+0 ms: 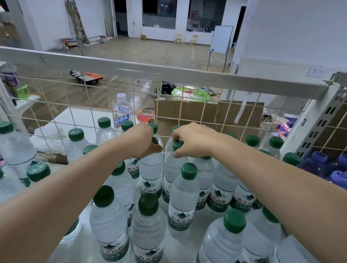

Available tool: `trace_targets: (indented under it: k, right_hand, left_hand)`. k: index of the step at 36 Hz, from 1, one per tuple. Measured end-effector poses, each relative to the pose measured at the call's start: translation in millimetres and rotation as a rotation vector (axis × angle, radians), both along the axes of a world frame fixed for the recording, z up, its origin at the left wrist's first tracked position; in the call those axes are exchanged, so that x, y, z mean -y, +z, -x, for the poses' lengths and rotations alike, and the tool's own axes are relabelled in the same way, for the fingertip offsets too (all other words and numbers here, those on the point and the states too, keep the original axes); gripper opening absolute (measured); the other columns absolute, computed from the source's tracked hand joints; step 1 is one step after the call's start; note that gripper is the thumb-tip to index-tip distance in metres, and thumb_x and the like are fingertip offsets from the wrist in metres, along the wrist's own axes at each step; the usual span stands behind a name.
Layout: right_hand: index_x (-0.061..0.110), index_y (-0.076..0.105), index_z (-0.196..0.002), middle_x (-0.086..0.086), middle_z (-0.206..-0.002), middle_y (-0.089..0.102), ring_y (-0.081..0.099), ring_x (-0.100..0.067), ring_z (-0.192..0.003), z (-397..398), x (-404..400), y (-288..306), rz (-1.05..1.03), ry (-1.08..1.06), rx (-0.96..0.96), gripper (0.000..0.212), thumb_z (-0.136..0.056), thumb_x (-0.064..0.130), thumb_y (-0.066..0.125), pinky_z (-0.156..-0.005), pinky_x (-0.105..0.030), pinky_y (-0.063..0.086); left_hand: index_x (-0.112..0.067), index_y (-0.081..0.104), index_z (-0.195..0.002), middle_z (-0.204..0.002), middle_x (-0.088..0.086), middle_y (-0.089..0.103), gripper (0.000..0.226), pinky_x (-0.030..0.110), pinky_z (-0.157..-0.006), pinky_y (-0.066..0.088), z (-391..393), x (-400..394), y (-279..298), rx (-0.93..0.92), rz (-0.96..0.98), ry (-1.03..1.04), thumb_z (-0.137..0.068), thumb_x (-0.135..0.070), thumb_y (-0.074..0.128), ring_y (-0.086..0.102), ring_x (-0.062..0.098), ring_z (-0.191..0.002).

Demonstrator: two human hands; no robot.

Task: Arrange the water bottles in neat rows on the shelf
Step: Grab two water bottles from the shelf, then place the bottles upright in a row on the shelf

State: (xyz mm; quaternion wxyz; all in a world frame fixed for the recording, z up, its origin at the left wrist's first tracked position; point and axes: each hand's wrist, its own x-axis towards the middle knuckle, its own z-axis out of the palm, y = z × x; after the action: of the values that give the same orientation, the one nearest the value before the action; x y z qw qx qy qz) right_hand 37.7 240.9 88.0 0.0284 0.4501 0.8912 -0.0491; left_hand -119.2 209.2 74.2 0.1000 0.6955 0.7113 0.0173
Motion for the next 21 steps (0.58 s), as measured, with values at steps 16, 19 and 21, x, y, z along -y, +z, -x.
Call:
trace_targets:
  k: [16, 19, 21]
  right_hand:
    - [0.017, 0.058, -0.112, -0.001, -0.1, 0.06, 0.057, -0.021, -0.089, 9, 5, 2, 0.023, 0.055, -0.02, 0.032, -0.087, 0.036, 0.065, -0.062, -0.029, 0.043]
    - [0.018, 0.06, -0.107, 0.0, -0.103, 0.061, 0.058, -0.02, -0.091, 22, 9, 4, -0.086, 0.071, -0.082, 0.027, -0.089, 0.037, 0.062, -0.072, -0.033, 0.051]
    - [0.018, 0.06, -0.103, 0.0, -0.103, 0.061, 0.058, -0.02, -0.091, 33, 13, 5, -0.105, 0.08, -0.137, 0.023, -0.09, 0.037, 0.06, -0.076, -0.036, 0.053]
  left_hand:
    - [-0.002, 0.059, -0.112, -0.096, 0.014, 0.067, 0.058, 0.033, -0.071, 0.047, 23, 24, 9, 0.155, -0.007, 0.112, -0.086, -0.053, 0.06, 0.057, 0.023, -0.076]
    - [-0.007, 0.061, -0.105, -0.088, 0.008, 0.063, 0.049, 0.03, -0.065, 0.044, 38, 32, 20, 0.159, -0.053, 0.113, -0.088, -0.052, 0.057, 0.056, 0.021, -0.076]
    - [-0.007, 0.063, -0.1, -0.085, 0.006, 0.061, 0.042, 0.027, -0.058, 0.041, 51, 34, 28, 0.146, -0.097, 0.124, -0.09, -0.048, 0.058, 0.053, 0.02, -0.072]
